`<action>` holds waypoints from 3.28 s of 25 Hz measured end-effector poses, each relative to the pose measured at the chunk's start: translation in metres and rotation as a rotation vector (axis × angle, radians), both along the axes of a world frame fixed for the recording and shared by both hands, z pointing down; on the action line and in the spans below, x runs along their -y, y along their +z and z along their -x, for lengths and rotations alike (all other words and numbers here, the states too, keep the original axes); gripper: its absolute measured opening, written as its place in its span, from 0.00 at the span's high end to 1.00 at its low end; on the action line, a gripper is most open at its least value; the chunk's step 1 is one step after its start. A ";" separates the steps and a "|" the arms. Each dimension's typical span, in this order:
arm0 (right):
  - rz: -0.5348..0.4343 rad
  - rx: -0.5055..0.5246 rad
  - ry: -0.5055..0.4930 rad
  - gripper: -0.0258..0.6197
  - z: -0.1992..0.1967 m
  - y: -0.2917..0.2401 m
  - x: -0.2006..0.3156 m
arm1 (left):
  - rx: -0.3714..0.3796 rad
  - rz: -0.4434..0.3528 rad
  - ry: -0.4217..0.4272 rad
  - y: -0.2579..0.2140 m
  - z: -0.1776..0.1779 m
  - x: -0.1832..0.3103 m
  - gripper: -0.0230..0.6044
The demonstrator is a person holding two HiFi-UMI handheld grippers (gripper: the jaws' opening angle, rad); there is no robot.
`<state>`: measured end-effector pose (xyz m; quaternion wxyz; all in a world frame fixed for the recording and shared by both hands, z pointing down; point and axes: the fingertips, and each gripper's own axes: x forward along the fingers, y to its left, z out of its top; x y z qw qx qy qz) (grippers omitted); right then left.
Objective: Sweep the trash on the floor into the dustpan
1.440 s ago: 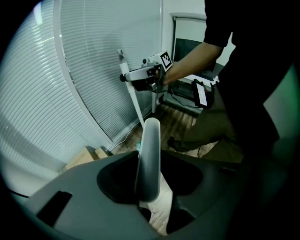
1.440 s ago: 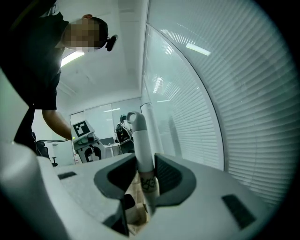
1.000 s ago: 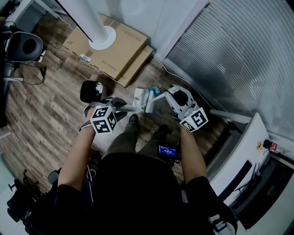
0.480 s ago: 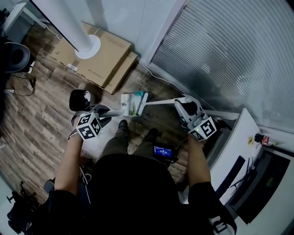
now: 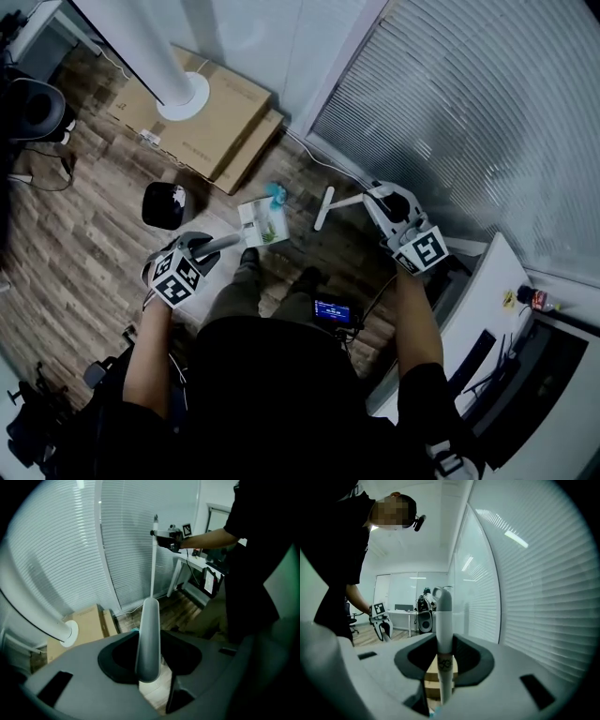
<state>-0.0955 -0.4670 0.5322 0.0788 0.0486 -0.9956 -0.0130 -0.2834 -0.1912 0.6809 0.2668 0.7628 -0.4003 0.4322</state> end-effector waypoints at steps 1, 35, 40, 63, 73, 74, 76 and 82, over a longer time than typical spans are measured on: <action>-0.010 -0.017 -0.026 0.80 0.007 0.006 0.000 | -0.003 -0.001 -0.041 -0.001 0.003 -0.004 0.76; 0.410 0.209 -0.579 0.77 0.217 0.061 -0.150 | -0.043 -0.007 -0.265 0.002 0.030 -0.049 0.76; 0.550 0.272 -0.623 0.75 0.199 0.050 -0.166 | -0.047 -0.009 -0.265 0.003 0.032 -0.045 0.76; 0.364 0.089 -0.325 0.76 0.123 -0.005 -0.161 | -0.081 -0.031 -0.142 -0.013 0.039 -0.057 0.64; 0.323 0.237 -0.024 0.76 0.085 -0.103 -0.125 | -0.324 -0.561 -0.184 -0.170 0.069 -0.016 0.73; 0.308 0.259 0.009 0.76 0.080 -0.115 -0.123 | -0.366 -0.617 -0.200 -0.185 0.070 -0.012 0.76; 0.271 0.296 0.075 0.76 0.068 -0.138 -0.120 | -0.492 -0.724 -0.269 -0.217 0.071 -0.006 0.83; 0.143 0.368 0.187 0.77 0.024 -0.192 -0.129 | -0.561 -1.047 -0.420 -0.290 0.077 -0.008 0.97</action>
